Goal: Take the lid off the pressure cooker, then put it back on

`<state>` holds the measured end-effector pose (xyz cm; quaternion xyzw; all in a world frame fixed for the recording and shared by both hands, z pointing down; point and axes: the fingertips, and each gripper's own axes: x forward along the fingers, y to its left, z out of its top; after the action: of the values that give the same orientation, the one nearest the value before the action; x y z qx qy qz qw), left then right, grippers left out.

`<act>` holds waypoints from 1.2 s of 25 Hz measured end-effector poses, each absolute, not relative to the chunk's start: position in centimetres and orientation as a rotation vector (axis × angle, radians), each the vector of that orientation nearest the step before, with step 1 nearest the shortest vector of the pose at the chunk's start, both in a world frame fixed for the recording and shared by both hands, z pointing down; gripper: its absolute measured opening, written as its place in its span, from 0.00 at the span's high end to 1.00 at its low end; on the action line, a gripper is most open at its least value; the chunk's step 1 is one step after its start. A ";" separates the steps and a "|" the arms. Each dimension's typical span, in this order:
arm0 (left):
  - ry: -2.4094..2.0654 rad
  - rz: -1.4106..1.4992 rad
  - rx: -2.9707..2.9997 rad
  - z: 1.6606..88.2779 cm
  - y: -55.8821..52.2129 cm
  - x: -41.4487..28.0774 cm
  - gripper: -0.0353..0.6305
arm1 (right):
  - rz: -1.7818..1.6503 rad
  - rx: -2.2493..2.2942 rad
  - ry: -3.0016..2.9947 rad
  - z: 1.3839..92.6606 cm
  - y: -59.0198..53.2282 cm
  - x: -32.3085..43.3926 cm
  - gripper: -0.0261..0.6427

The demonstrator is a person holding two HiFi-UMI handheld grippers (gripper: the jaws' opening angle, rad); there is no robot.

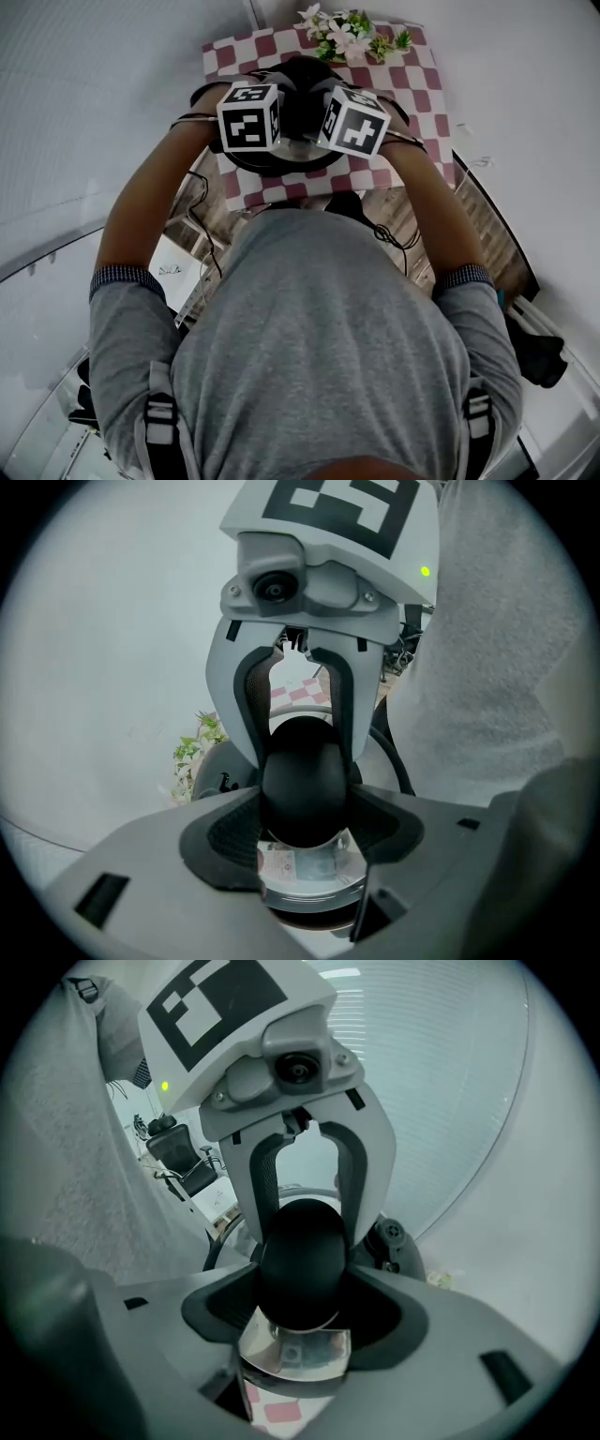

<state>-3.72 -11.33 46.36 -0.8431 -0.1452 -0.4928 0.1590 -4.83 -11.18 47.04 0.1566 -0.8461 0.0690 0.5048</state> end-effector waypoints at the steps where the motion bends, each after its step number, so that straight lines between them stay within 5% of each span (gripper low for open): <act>1: -0.391 -1.416 -2.422 46.3 -11.2 -3.0 0.50 | 0.152 0.356 -2.045 46.9 -11.1 -4.1 0.53; 30: 0.019 -1.511 -2.572 50.5 -8.0 17.2 0.50 | -0.063 0.037 -2.008 51.3 -7.6 16.4 0.53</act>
<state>17.24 -8.04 50.51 -0.8595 0.0063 -0.5049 0.0793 16.35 -7.57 51.32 0.0155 -0.8433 -0.0265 0.5365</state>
